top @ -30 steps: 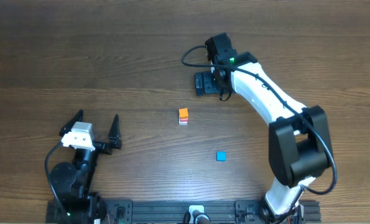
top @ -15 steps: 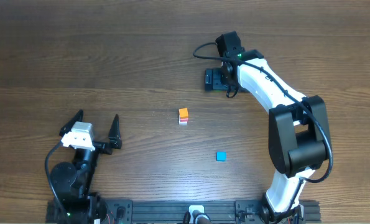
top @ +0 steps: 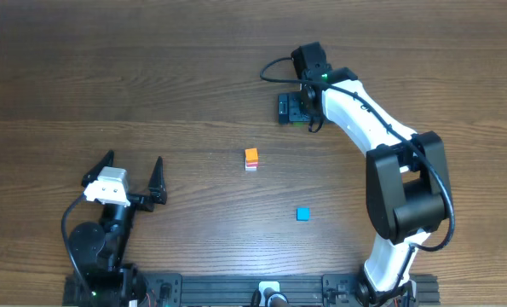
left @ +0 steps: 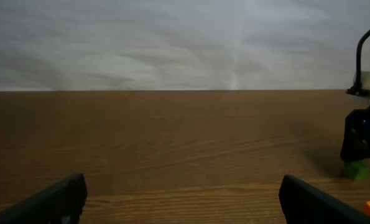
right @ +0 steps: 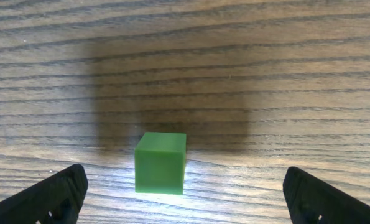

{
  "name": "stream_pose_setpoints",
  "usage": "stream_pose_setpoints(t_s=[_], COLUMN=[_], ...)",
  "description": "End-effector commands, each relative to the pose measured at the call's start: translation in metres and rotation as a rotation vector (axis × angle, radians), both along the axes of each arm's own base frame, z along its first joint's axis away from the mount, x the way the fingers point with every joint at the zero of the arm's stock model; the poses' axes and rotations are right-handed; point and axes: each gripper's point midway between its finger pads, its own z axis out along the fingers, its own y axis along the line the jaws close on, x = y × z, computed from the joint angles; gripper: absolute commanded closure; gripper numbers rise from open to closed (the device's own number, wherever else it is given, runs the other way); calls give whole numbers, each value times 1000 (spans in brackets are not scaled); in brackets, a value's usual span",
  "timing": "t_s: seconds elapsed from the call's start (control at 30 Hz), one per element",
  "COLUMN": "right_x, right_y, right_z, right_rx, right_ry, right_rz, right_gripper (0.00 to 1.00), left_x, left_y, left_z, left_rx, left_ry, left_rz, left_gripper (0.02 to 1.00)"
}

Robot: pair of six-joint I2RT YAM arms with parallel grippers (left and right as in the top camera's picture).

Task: Stack Cubes

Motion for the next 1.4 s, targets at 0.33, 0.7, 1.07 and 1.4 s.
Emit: stream_pose_setpoints(t_s=[0.33,0.7,1.07,1.4], right_x=[9,8,5,4], right_y=[5,4,7,12], right_z=[-1,-12,-21,-21], right_rx=[-35,-39,-45,-35], right_ry=[-27,-6,13,15], right_rz=[17,17,25,35], right_gripper=[7,7,213,406], left_x=[0,0,0,0], left_y=[-3,-3,-3,-3], left_z=[-1,-1,-1,-1], left_rx=[14,14,14,14], left_ry=[-4,-4,-4,-4], left_rz=[-14,-14,-14,-14], left_gripper=[20,18,18,18])
